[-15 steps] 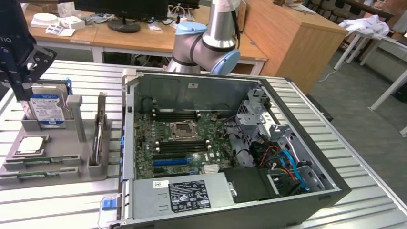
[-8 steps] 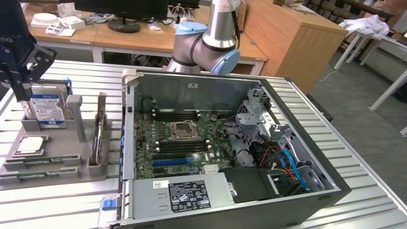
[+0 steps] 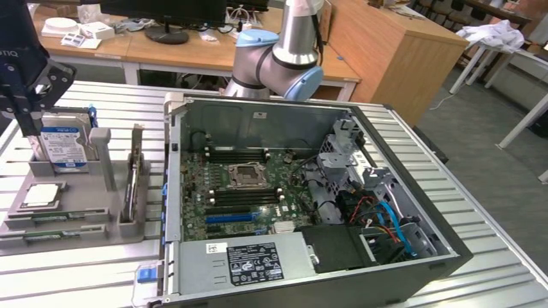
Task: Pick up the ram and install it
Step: 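Pick up the ram and move it above insertion slot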
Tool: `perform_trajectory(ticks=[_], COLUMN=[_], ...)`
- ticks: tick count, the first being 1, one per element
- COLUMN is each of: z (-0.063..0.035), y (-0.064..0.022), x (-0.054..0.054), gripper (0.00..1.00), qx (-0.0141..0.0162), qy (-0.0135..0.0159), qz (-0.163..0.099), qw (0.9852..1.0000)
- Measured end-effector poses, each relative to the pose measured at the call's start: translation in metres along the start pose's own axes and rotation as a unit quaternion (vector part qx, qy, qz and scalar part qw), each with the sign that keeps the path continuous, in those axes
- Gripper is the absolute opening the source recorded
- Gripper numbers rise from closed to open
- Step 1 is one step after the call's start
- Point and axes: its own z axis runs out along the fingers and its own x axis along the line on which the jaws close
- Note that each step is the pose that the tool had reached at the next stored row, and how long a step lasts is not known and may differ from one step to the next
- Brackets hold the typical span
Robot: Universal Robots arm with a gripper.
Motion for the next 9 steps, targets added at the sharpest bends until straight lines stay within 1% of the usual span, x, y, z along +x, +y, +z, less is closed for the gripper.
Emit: perform_trajectory(ticks=[5, 9], z=[0.0001, 0.0002], y=[0.0, 0.0], x=[0.0, 0.0], gripper=[0.1, 0.1], qx=[0.0, 0.0001], qy=[0.001, 0.0019], qz=[-0.023, -0.043], qw=[0.9997, 0.9991])
